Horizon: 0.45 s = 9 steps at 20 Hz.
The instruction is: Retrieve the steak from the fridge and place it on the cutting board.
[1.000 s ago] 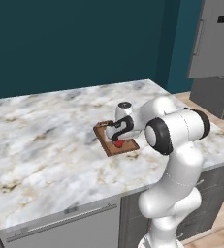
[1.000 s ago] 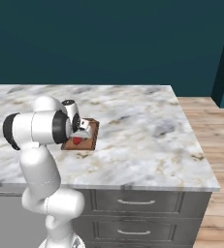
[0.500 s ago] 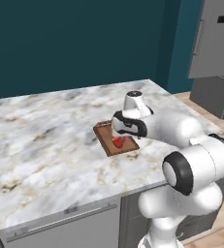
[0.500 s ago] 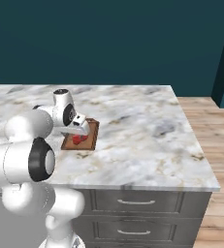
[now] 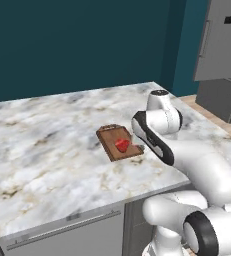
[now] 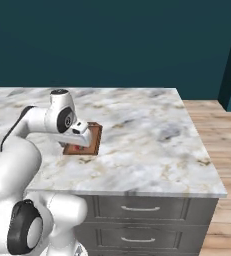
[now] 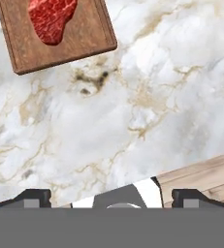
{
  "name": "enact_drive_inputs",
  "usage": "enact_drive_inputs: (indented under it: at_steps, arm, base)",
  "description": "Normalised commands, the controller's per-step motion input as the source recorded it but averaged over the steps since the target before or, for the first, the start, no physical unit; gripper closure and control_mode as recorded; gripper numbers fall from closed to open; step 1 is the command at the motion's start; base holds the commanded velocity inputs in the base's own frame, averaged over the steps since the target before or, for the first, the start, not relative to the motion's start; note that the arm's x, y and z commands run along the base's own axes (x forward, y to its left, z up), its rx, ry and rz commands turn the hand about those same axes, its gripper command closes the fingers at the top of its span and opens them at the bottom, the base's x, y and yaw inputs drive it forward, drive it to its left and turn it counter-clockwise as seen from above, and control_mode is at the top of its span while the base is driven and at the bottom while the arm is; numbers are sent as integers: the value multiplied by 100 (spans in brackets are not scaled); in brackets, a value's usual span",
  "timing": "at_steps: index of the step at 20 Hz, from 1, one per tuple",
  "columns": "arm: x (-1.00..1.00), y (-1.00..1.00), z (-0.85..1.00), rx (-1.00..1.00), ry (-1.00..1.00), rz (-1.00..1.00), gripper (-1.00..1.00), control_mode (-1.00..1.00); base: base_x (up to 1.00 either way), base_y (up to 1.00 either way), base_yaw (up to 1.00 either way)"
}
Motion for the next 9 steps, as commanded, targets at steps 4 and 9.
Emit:
enact_drive_inputs:
  at_steps: [4, 9]
  arm:
    - [-76, -27, 3, 1, 0, 0, -100, -100]
    - [-41, -50, 6, 0, 0, 4, -100, -100]
  base:
    - [0, 0, 0]
    - [0, 0, 0]
